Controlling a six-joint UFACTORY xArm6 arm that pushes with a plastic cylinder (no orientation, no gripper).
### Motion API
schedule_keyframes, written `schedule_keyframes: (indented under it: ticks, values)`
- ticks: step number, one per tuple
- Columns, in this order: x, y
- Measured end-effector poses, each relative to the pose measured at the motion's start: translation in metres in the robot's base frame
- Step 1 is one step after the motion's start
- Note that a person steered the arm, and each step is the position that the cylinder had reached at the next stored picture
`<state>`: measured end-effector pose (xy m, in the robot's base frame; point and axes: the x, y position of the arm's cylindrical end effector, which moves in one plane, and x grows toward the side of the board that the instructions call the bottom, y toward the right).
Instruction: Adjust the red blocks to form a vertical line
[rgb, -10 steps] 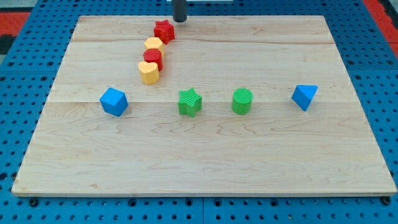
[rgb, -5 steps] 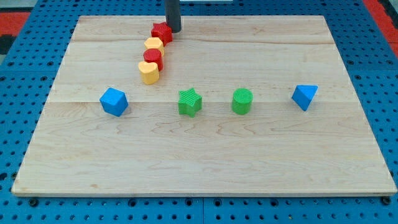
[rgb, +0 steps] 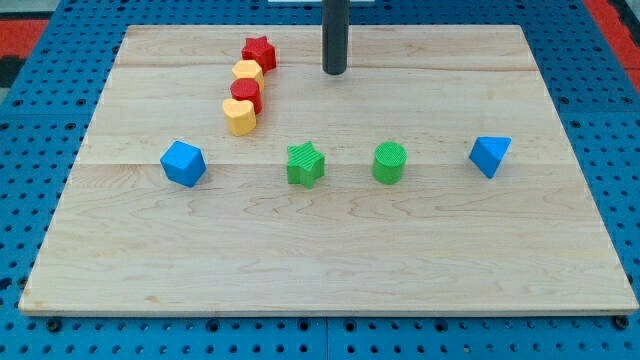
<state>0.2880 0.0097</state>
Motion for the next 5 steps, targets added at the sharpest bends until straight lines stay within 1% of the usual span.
schedule_keyframes:
  ticks: [1, 2, 3, 4, 5]
  values:
    - [0.02, -0.022]
    - [0.033, -0.033]
    - [0.033, -0.059]
    - [0.033, -0.071]
    - [0.033, -0.071]
